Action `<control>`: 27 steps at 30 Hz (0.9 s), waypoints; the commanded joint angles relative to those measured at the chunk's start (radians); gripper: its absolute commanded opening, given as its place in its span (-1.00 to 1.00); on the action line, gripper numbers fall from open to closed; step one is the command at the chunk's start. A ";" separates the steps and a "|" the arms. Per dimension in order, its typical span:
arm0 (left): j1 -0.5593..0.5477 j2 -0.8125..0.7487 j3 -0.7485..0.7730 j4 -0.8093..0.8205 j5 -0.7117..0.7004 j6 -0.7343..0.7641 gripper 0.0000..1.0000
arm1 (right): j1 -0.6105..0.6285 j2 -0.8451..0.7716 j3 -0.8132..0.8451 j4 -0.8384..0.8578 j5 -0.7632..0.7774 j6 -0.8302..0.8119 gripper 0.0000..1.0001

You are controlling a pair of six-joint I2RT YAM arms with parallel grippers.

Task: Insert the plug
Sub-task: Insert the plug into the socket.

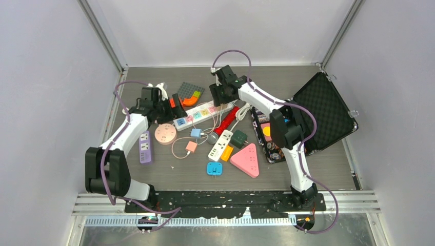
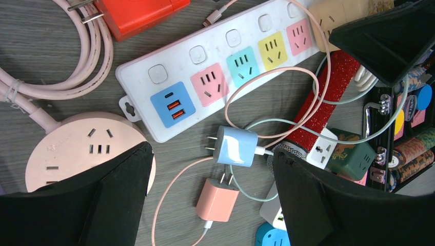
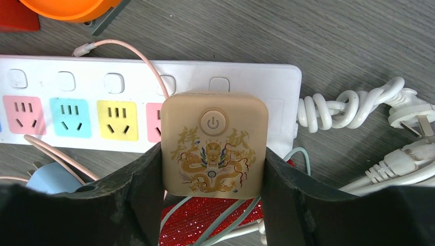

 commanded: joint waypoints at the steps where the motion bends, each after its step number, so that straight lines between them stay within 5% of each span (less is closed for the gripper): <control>1: 0.007 0.002 0.018 0.012 0.019 -0.009 0.71 | 0.005 0.013 0.040 -0.041 0.017 -0.008 -0.03; 6: 0.008 0.007 0.015 0.011 0.023 -0.013 0.70 | 0.005 0.019 0.017 -0.043 0.026 -0.014 -0.77; 8: 0.008 0.010 0.016 0.010 0.026 -0.016 0.71 | 0.006 0.024 -0.001 -0.042 0.045 -0.016 -0.88; 27: 0.014 0.038 0.024 0.007 0.038 -0.038 0.70 | 0.056 -0.026 -0.371 0.083 0.124 0.067 -0.90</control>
